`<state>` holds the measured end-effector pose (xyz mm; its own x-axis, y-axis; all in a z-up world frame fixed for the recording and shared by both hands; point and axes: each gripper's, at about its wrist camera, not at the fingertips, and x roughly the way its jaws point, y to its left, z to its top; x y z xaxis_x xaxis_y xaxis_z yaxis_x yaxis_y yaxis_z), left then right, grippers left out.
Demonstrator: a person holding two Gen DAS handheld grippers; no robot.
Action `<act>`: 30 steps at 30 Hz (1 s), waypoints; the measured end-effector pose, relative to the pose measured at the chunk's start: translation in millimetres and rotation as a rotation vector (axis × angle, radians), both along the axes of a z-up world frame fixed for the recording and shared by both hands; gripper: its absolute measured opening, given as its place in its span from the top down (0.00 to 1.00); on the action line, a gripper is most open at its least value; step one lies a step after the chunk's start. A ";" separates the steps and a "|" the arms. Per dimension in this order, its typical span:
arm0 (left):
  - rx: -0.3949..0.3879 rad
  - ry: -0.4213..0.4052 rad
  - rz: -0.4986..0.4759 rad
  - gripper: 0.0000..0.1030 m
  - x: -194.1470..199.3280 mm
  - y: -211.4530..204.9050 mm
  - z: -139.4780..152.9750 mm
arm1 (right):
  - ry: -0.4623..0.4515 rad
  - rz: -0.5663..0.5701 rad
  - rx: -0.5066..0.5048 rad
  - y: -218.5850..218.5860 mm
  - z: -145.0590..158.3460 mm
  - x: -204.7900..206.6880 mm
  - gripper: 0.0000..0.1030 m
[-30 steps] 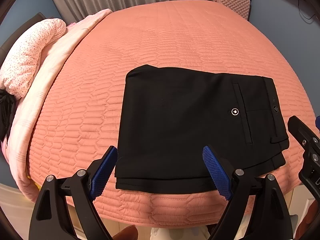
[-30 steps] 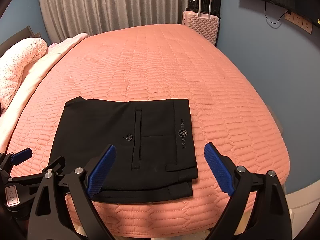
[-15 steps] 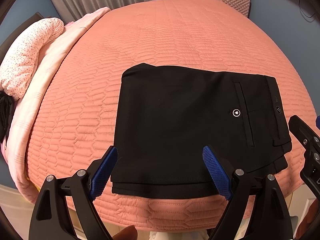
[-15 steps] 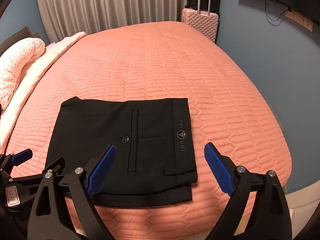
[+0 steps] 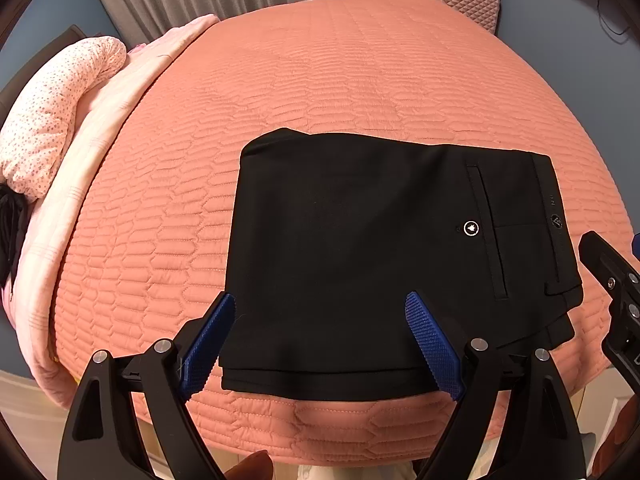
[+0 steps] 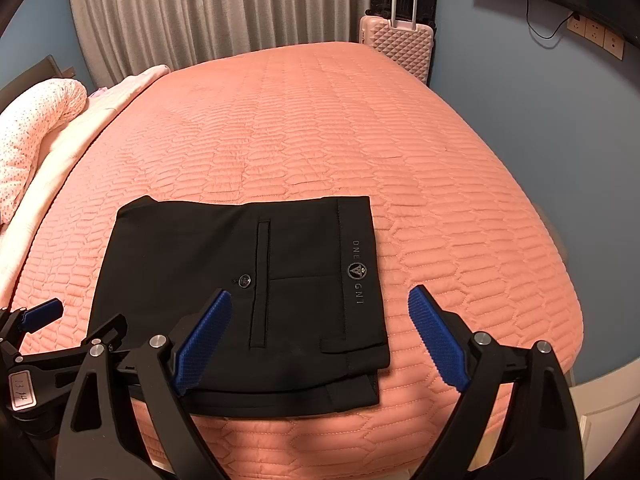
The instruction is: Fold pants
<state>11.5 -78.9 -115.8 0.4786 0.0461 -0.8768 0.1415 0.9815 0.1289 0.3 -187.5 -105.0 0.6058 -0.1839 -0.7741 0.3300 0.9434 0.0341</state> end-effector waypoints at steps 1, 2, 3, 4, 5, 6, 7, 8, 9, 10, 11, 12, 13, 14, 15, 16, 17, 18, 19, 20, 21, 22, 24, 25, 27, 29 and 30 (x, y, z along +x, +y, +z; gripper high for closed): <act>0.000 0.000 -0.001 0.17 -0.2 0.1 0.0 | -0.002 -0.001 0.000 -0.1 0.5 -0.5 0.14; 0.000 0.000 -0.002 0.17 -0.2 0.0 0.2 | -0.003 -0.001 0.000 0.0 1.0 -0.8 0.14; 0.001 -0.001 -0.002 0.17 -0.2 0.1 0.6 | -0.004 0.000 0.000 0.3 1.2 -0.9 0.14; 0.000 -0.002 -0.002 0.17 -0.5 -0.1 0.9 | -0.005 0.000 0.001 0.3 1.6 -1.1 0.14; 0.000 -0.002 -0.002 0.17 -0.4 -0.3 1.1 | -0.006 -0.001 0.001 0.2 1.9 -1.3 0.14; 0.001 -0.004 -0.001 0.17 -0.5 -0.2 1.2 | -0.007 -0.001 0.001 0.3 2.2 -1.4 0.14; 0.000 -0.004 -0.001 0.17 -0.4 -0.3 0.9 | -0.007 -0.001 0.001 0.1 2.1 -1.4 0.14; 0.000 -0.003 -0.001 0.17 -0.4 -0.2 0.8 | -0.006 -0.002 0.001 0.1 2.1 -1.4 0.14; 0.001 -0.004 0.000 0.17 -0.5 -0.3 1.0 | -0.006 -0.002 0.003 -0.1 2.2 -1.5 0.14; 0.001 -0.003 -0.001 0.17 -0.5 -0.3 1.0 | -0.007 -0.003 0.003 0.0 2.1 -1.7 0.14; 0.001 -0.004 -0.002 0.17 -0.5 -0.3 1.0 | -0.007 -0.003 0.002 0.0 2.2 -1.7 0.14; 0.001 -0.004 0.000 0.17 -0.5 -0.5 1.0 | -0.007 -0.003 0.002 -0.1 2.5 -1.7 0.14; 0.001 -0.003 -0.001 0.17 -0.4 -0.4 1.0 | -0.007 -0.003 0.003 -0.3 2.4 -1.7 0.14; 0.001 -0.003 0.000 0.17 -0.6 -0.5 1.0 | -0.007 -0.004 0.002 -0.3 2.4 -1.7 0.14; 0.001 -0.004 0.000 0.17 -0.6 -0.5 1.0 | -0.007 -0.003 0.002 -0.2 2.6 -1.6 0.14; 0.000 -0.003 -0.001 0.17 -0.5 -0.4 1.0 | -0.006 -0.004 0.001 -0.1 2.6 -1.6 0.14; -0.001 -0.003 -0.002 0.17 -0.6 -0.4 1.1 | -0.006 -0.004 0.001 -0.1 2.7 -1.6 0.14; 0.000 -0.004 -0.003 0.17 -0.7 -0.4 1.4 | -0.006 -0.004 0.004 -0.3 2.6 -1.7 0.14; 0.000 -0.005 -0.004 0.17 -0.5 -0.5 1.5 | -0.007 -0.004 0.002 -0.1 2.7 -1.7 0.14; -0.001 -0.005 -0.004 0.17 -0.5 -0.5 1.6 | -0.007 -0.004 0.001 -0.1 2.7 -1.7 0.14; -0.002 -0.005 -0.005 0.17 -0.7 -0.2 1.6 | -0.007 -0.003 0.002 -0.2 2.7 -1.6 0.14; -0.002 -0.008 -0.003 0.17 -1.2 0.1 2.0 | -0.007 -0.002 0.000 0.0 3.0 -1.6 0.14; 0.001 -0.016 0.002 0.17 -2.0 0.4 2.6 | -0.008 -0.003 0.000 0.1 3.5 -1.7 0.14; -0.002 -0.019 0.004 0.17 -2.5 0.5 3.5 | -0.008 -0.003 0.000 0.1 3.5 -1.7 0.14; -0.007 -0.025 0.007 0.17 -2.9 0.9 4.9 | -0.009 -0.003 -0.003 0.1 4.1 -1.9 0.14; -0.011 -0.033 0.008 0.17 -2.9 1.7 6.8 | -0.010 -0.004 -0.004 0.5 4.8 -1.9 0.14; -0.012 -0.033 0.007 0.17 -2.6 2.1 7.3 | -0.010 -0.004 -0.004 1.0 5.0 -1.8 0.14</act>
